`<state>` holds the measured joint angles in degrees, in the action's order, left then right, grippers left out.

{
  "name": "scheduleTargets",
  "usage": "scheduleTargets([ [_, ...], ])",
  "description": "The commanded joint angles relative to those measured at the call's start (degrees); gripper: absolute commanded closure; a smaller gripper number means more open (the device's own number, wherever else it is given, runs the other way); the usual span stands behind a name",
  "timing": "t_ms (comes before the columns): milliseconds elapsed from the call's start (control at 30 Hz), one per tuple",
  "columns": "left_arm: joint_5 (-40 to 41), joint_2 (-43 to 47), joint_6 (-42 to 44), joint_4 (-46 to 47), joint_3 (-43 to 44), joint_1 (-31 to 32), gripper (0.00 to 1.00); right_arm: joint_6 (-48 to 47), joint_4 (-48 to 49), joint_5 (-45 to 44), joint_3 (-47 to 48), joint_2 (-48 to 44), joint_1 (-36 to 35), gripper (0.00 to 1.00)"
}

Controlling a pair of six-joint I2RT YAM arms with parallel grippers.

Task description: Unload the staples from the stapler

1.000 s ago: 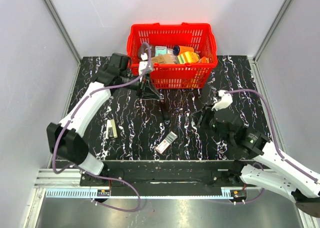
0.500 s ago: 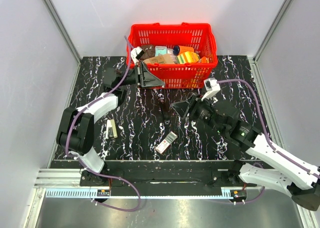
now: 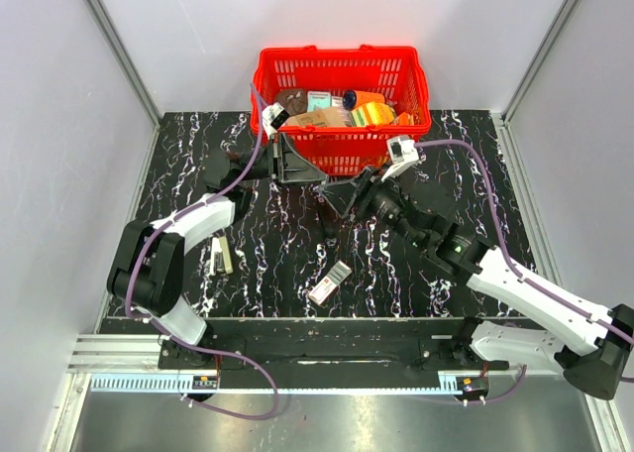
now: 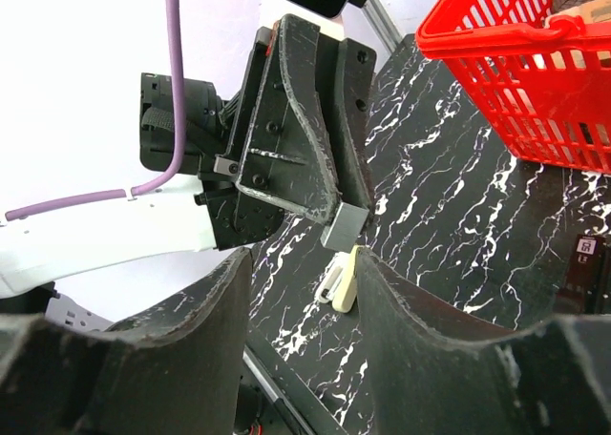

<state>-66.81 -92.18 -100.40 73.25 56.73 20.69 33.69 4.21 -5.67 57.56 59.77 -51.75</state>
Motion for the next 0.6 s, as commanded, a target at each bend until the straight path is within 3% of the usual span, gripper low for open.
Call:
scheduleTargets([
  [0,1.7,2.5,-0.9,22.3,0.3,0.2,0.84,-0.7,4.6,0.8,3.0,0.8,-0.3,0.48],
  [567,1.8,3.4,-1.6,22.3,1.2,0.5,0.84,-0.8,3.9,-1.7,2.6,2.2,-0.1,0.54],
])
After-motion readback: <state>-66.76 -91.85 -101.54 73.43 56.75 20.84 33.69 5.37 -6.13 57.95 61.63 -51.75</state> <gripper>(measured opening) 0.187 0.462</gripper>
